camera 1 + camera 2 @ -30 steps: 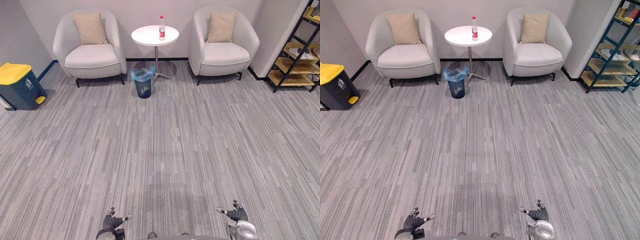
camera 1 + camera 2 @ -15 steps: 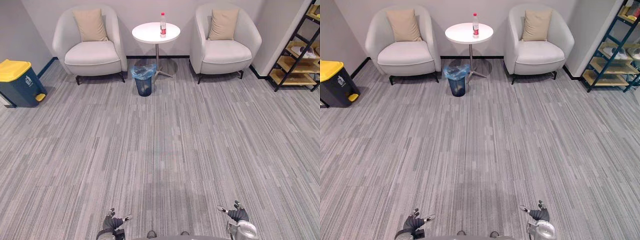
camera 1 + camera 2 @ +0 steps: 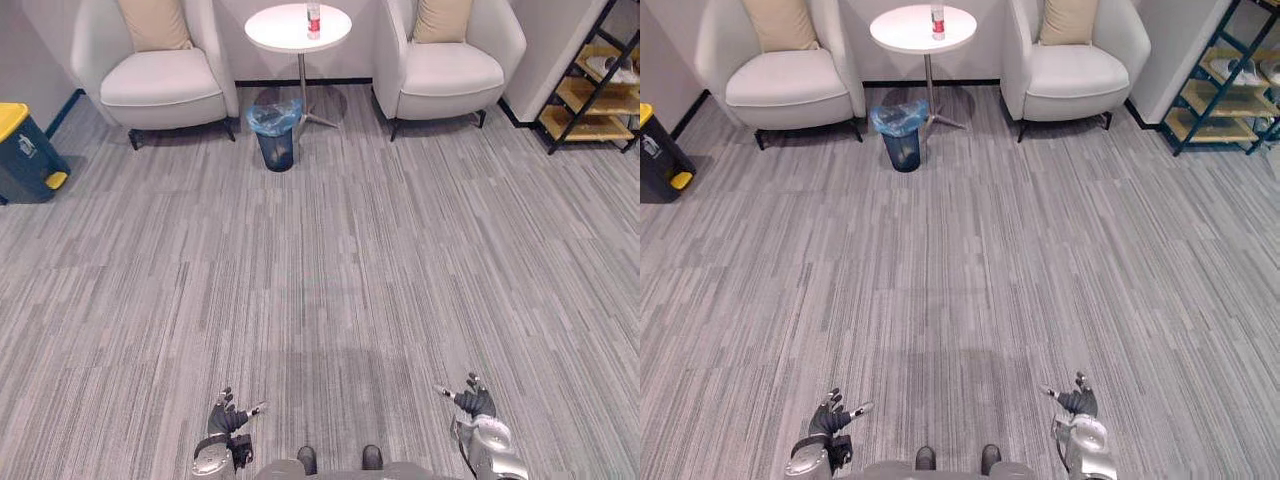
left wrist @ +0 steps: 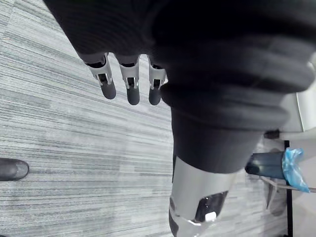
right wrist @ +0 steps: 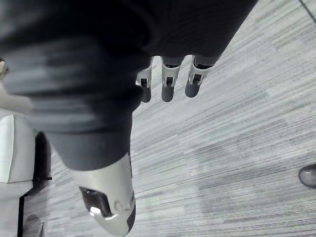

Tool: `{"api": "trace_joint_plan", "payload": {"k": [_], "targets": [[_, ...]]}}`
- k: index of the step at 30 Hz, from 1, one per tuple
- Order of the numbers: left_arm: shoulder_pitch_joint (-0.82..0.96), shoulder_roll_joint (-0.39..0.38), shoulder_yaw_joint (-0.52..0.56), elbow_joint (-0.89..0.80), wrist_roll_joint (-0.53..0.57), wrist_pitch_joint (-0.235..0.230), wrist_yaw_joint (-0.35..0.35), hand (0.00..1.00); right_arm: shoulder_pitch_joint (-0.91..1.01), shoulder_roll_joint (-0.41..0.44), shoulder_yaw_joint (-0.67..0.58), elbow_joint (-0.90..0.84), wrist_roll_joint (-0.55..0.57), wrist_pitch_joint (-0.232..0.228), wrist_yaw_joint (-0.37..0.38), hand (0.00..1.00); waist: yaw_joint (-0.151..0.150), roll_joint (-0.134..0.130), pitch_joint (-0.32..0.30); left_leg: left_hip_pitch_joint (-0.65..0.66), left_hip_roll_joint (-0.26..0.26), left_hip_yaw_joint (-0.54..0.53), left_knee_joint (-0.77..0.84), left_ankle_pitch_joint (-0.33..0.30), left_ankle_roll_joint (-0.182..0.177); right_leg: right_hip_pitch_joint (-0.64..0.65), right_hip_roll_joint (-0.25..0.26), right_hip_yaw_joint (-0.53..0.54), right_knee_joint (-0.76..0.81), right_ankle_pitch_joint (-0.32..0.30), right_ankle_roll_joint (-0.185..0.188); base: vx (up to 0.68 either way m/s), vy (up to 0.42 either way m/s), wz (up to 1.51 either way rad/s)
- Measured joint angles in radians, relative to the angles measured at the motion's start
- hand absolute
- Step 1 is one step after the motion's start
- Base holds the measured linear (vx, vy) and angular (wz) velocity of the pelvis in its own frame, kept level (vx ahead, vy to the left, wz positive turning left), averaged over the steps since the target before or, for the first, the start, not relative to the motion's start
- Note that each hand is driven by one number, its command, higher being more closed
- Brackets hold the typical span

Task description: Gather rubbish on tea table into small bin, then transfer packed bag to large trash can.

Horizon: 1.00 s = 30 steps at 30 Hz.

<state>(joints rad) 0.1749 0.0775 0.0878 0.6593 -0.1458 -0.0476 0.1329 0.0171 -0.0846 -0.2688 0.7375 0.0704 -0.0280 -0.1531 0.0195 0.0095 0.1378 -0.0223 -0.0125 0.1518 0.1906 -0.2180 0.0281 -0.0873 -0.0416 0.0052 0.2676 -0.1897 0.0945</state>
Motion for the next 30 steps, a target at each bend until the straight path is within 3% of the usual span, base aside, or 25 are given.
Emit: {"api": "trace_joint_plan", "payload": {"k": [3,6,8,10,11,12,13,14,15,17,18,19,21,23,24,26,27,28,30], "targets": [[0.001,0.001,-0.006,-0.010,-0.001,-0.001,0.000,0.00,0.007,0.000,0.008,-0.012,0.000,0.001,0.001,0.00,-0.003,0.009,0.034,0.030,-0.007,0.016,0.031,-0.055,0.022,-0.097,-0.016,-0.010,0.277,-0.028,0.022,0.12,0.145,-0.14],[0.006,0.014,-0.006,-0.018,-0.001,0.000,0.001,0.00,0.036,0.000,0.034,-0.016,-0.001,0.003,0.002,0.00,-0.006,-0.009,0.053,0.089,-0.042,0.004,0.037,-0.103,0.047,-0.217,-0.073,-0.060,0.550,-0.065,0.015,0.19,0.079,0.03],[0.000,0.014,-0.006,-0.020,-0.002,0.000,0.002,0.00,0.035,-0.005,0.036,-0.016,-0.001,0.006,0.002,0.00,-0.010,-0.007,0.058,0.124,-0.039,-0.016,0.025,-0.116,0.046,-0.253,-0.071,-0.107,0.552,-0.112,0.006,0.34,0.032,0.12],[-0.020,0.005,-0.006,-0.024,-0.002,0.000,0.002,0.00,0.016,-0.025,0.043,-0.016,-0.001,0.006,0.004,0.00,-0.018,0.019,0.071,0.167,0.001,-0.023,-0.013,-0.119,0.037,-0.307,-0.030,-0.157,0.480,-0.121,-0.027,0.38,-0.027,0.14],[-0.035,0.005,-0.005,-0.023,-0.002,-0.001,0.003,0.00,0.000,-0.041,0.048,-0.017,-0.001,0.005,0.004,0.00,-0.026,0.049,0.084,0.183,0.035,-0.026,-0.022,-0.122,0.008,-0.347,0.012,-0.195,0.389,-0.097,-0.050,0.39,-0.044,0.15],[-0.040,0.008,-0.005,-0.023,-0.002,-0.001,0.002,0.00,-0.002,-0.046,0.052,-0.017,-0.001,0.005,0.004,0.00,-0.030,0.050,0.085,0.189,0.042,-0.026,-0.022,-0.119,-0.007,-0.363,0.033,-0.201,0.324,-0.063,-0.063,0.44,-0.056,0.20],[-0.037,0.016,-0.004,-0.022,-0.002,-0.003,0.002,0.00,0.003,-0.050,0.056,-0.024,-0.001,0.004,0.003,0.00,-0.034,0.036,0.076,0.213,0.038,-0.027,-0.030,-0.120,-0.033,-0.367,0.051,-0.197,0.166,0.052,-0.094,0.55,-0.084,0.34],[-0.036,0.020,-0.002,-0.019,-0.002,-0.004,0.001,0.00,0.032,-0.056,0.058,-0.042,-0.001,0.004,0.003,0.00,-0.042,0.020,0.069,0.251,0.027,-0.043,-0.033,-0.143,-0.068,-0.360,0.043,-0.194,0.111,0.215,-0.205,0.58,-0.101,0.30],[-0.044,0.003,0.004,-0.014,-0.002,-0.001,0.003,0.00,0.033,-0.067,0.056,-0.039,-0.001,0.007,0.003,0.00,-0.043,0.047,0.070,0.261,0.054,-0.051,-0.023,-0.147,-0.076,-0.358,0.056,-0.216,0.142,0.196,-0.201,0.60,-0.120,0.34],[-0.058,-0.004,0.004,-0.029,-0.001,-0.005,0.000,0.00,0.026,-0.053,0.056,-0.079,-0.001,0.005,0.004,0.00,-0.057,0.051,0.064,0.169,0.069,-0.060,0.178,-0.078,-0.134,-0.323,0.057,-0.231,0.144,0.126,-0.225,0.55,-0.143,0.17],[-0.059,-0.010,0.005,-0.029,-0.001,-0.005,0.000,0.00,0.027,-0.053,0.059,-0.085,-0.001,0.003,0.003,0.00,-0.058,0.052,0.065,0.139,0.071,-0.063,0.263,-0.039,-0.128,-0.296,0.057,-0.230,0.133,0.112,-0.223,0.53,-0.159,0.11],[-0.056,-0.026,0.009,-0.031,-0.001,-0.005,0.000,0.00,0.030,-0.049,0.069,-0.087,0.001,0.001,0.003,0.00,-0.054,0.050,0.068,0.071,0.093,-0.066,0.464,0.040,-0.117,-0.220,0.058,-0.226,0.089,0.100,-0.228,0.51,-0.136,0.16],[-0.055,-0.035,0.008,-0.052,-0.001,-0.005,-0.002,0.00,0.044,-0.026,0.085,-0.114,0.013,-0.004,0.001,0.00,-0.048,0.036,0.077,-0.021,0.166,-0.012,0.734,0.024,-0.099,-0.099,0.062,-0.228,0.034,0.091,-0.242,0.56,-0.135,0.14],[-0.043,-0.043,0.001,-0.114,0.001,-0.005,-0.003,0.00,0.053,0.004,0.091,-0.174,0.037,-0.015,0.000,0.00,-0.024,0.017,0.084,-0.149,0.246,0.062,0.860,0.002,-0.063,0.021,0.054,-0.210,-0.030,0.066,-0.238,0.44,-0.072,-0.09],[-0.039,-0.047,0.001,-0.132,0.001,-0.006,-0.003,0.00,0.052,0.006,0.089,-0.187,0.041,-0.020,0.000,0.00,-0.014,0.015,0.086,-0.212,0.262,0.076,0.848,-0.001,-0.059,0.059,0.052,-0.208,-0.059,0.041,-0.213,0.33,0.001,-0.10],[-0.039,-0.050,0.000,-0.132,0.001,-0.005,-0.003,0.00,0.052,0.002,0.087,-0.184,0.046,-0.020,0.000,0.00,-0.001,0.024,0.088,-0.273,0.262,0.079,0.789,-0.006,-0.052,0.091,0.049,-0.202,-0.080,0.030,-0.209,0.28,0.075,-0.05],[-0.030,-0.049,-0.002,-0.129,0.001,-0.004,-0.002,0.00,0.050,0.000,0.087,-0.170,0.047,-0.019,-0.001,0.00,0.001,0.014,0.091,-0.309,0.215,0.099,0.611,-0.010,-0.045,0.141,0.018,-0.197,-0.107,0.015,-0.185,0.25,0.100,-0.02],[-0.027,-0.050,-0.003,-0.129,0.001,-0.004,-0.002,0.00,0.050,0.000,0.085,-0.166,0.047,-0.018,-0.001,0.00,0.001,0.013,0.091,-0.312,0.206,0.101,0.563,-0.009,-0.048,0.149,0.012,-0.196,-0.111,0.014,-0.181,0.42,0.174,0.00],[-0.013,-0.057,-0.006,-0.126,0.001,-0.002,-0.002,0.00,0.043,-0.004,0.051,-0.128,0.047,-0.016,-0.006,0.00,0.006,0.022,0.085,-0.305,0.121,0.090,0.177,0.066,-0.107,0.192,-0.014,-0.186,-0.143,-0.007,-0.142,0.43,0.199,-0.09]]}}
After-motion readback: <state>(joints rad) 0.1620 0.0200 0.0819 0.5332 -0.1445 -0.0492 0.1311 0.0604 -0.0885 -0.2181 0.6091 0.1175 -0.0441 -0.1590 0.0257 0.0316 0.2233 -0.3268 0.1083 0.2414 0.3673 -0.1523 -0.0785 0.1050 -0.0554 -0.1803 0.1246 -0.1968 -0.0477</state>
